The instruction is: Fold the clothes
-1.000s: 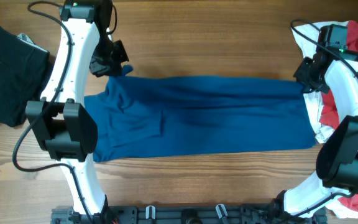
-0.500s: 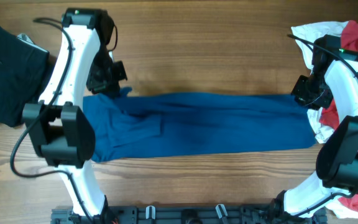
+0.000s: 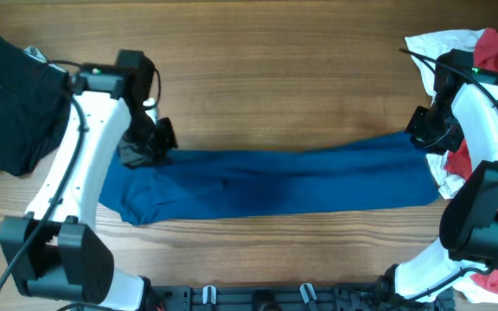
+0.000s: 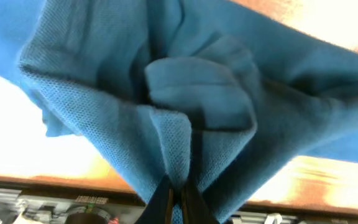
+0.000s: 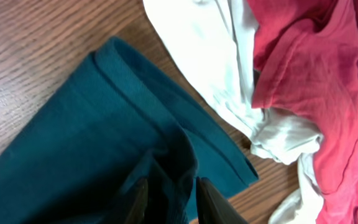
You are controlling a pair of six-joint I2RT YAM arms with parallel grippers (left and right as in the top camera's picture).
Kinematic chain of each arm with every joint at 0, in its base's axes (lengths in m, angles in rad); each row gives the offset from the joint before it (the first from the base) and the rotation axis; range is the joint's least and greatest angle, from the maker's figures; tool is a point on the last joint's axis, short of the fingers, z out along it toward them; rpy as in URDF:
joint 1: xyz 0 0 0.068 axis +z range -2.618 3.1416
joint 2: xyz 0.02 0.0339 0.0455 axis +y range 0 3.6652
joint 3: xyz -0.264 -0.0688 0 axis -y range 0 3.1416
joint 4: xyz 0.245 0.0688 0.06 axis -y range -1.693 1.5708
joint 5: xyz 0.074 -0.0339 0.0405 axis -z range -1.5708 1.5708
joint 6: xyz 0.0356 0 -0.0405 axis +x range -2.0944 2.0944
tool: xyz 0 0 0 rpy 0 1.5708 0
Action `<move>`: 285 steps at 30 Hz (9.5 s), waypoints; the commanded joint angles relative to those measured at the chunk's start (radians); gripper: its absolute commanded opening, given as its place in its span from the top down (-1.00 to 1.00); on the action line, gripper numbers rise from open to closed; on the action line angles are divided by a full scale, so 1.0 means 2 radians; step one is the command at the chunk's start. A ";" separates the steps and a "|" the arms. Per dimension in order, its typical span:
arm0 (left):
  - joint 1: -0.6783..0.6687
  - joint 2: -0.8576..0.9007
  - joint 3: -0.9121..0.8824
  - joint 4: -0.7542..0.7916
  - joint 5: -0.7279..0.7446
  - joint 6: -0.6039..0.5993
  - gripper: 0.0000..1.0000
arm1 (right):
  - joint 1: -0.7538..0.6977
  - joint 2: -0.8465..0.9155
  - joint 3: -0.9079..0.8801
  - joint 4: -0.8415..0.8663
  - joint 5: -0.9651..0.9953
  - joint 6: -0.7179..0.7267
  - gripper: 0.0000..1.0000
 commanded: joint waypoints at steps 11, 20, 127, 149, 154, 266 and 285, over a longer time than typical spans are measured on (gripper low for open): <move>-0.027 -0.001 -0.137 0.029 0.012 -0.027 0.92 | -0.032 -0.015 -0.002 -0.021 0.035 0.024 0.47; -0.027 -0.001 -0.161 0.033 0.013 -0.027 0.58 | -0.032 -0.014 -0.033 -0.030 -0.076 -0.050 0.34; 0.087 -0.075 -0.273 0.394 0.159 0.022 -0.11 | -0.004 -0.014 -0.159 0.177 -0.204 -0.221 -0.72; 0.087 -0.075 -0.273 0.385 0.159 0.023 -0.22 | 0.010 -0.014 -0.193 0.202 -0.212 -0.214 0.78; 0.087 -0.075 -0.273 0.385 0.166 0.023 -0.07 | 0.010 -0.014 -0.189 0.198 -0.175 -0.183 0.92; 0.089 -0.031 -0.273 0.511 0.034 0.092 -0.71 | 0.335 -0.178 -0.118 0.140 -0.147 -0.022 -0.20; 0.088 0.076 -0.273 0.505 0.064 0.091 0.63 | 0.335 -0.178 -0.118 0.136 -0.147 -0.009 -0.22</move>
